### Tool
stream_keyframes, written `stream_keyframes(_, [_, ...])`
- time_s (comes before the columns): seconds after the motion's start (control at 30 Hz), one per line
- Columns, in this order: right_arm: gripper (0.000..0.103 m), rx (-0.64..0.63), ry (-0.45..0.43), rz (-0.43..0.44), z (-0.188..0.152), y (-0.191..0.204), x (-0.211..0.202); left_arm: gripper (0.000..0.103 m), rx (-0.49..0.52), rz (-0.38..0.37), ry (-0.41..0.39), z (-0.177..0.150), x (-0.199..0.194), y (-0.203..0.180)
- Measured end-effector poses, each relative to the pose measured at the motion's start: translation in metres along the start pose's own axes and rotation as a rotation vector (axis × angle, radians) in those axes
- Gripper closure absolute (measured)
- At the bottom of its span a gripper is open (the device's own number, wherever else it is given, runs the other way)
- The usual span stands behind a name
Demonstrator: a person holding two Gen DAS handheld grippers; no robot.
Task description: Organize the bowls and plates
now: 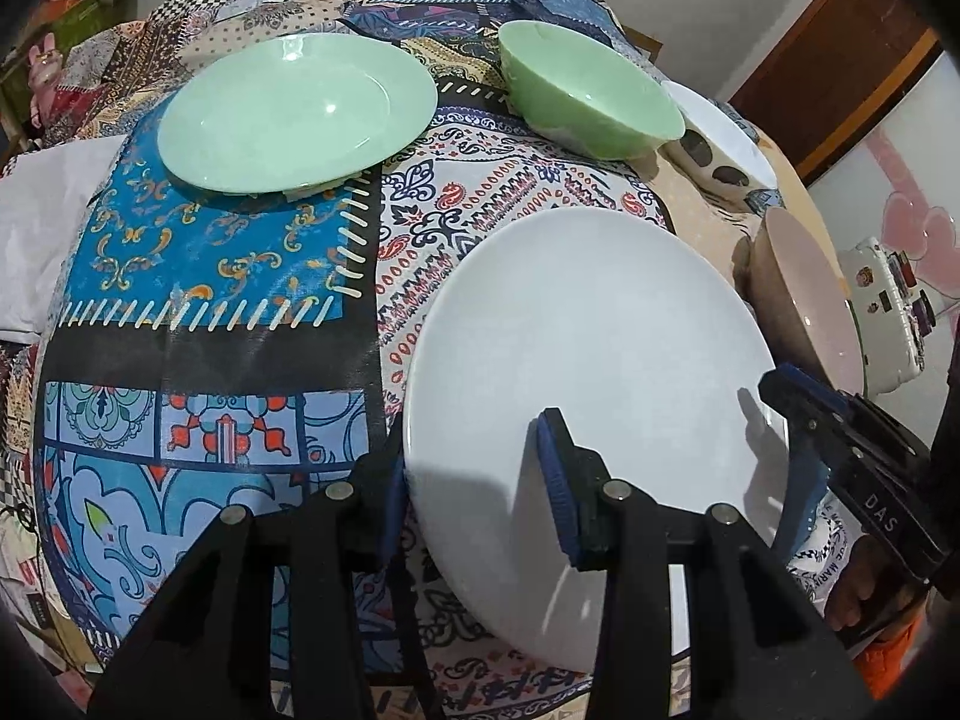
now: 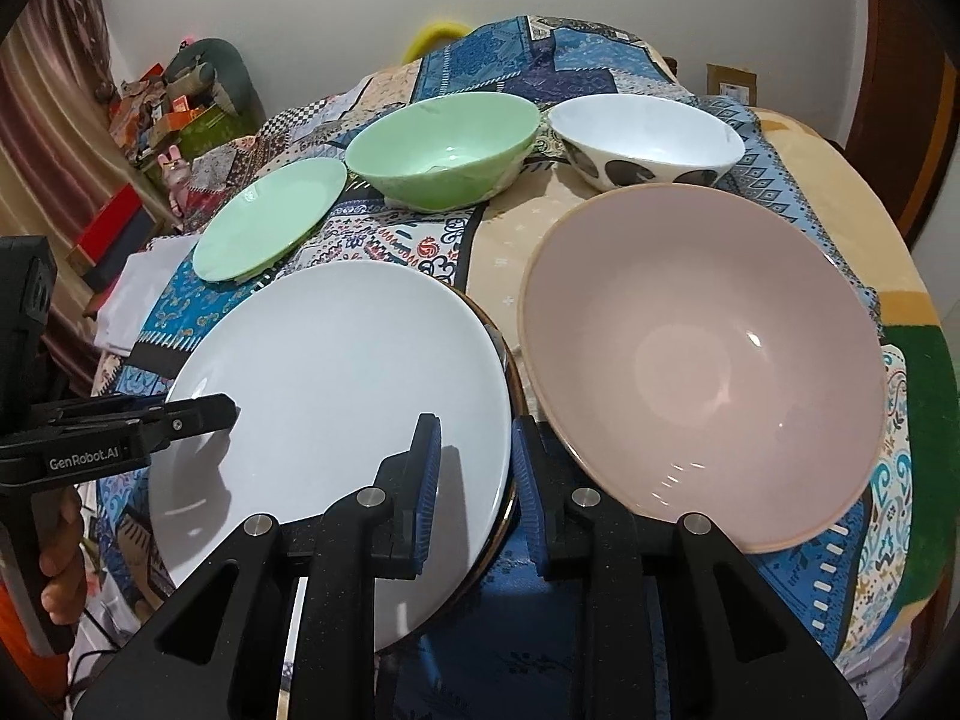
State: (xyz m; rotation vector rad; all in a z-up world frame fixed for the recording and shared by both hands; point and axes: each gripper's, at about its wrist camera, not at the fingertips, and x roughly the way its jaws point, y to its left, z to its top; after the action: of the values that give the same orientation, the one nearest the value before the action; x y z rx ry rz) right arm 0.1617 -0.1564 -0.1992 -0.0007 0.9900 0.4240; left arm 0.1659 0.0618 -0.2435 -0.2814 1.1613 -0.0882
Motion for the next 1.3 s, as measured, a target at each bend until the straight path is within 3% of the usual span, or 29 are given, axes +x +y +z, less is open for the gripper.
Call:
stream_keyframes(0.23, [0.079, -0.037, -0.028, -0.013, 0.002, 0.006, -0.012, 0.063, 0.039, 0.053, -0.036, 0.001, -0.004, -0.006])
stream_keyframes(0.53, [0.076, -0.075, -0.089, 0.014, 0.019, 0.020, -0.025, 0.060, 0.046, 0.088, -0.168, 0.005, -0.046, 0.002])
stream_keyframes(0.8, [0.070, -0.112, -0.136, 0.057, 0.046, 0.039, -0.025, 0.043, 0.037, 0.135, -0.293, 0.013, -0.093, 0.018])
stream_keyframes(1.0, [0.068, -0.142, -0.143, 0.087, 0.064, 0.056, -0.014, 0.040, 0.019, 0.170, -0.363, 0.027, -0.110, 0.032])
stream_keyframes(1.3, [0.063, -0.172, -0.082, 0.139, 0.095, 0.084, 0.025, 0.025, -0.008, 0.200, -0.375, 0.057, -0.100, 0.073])
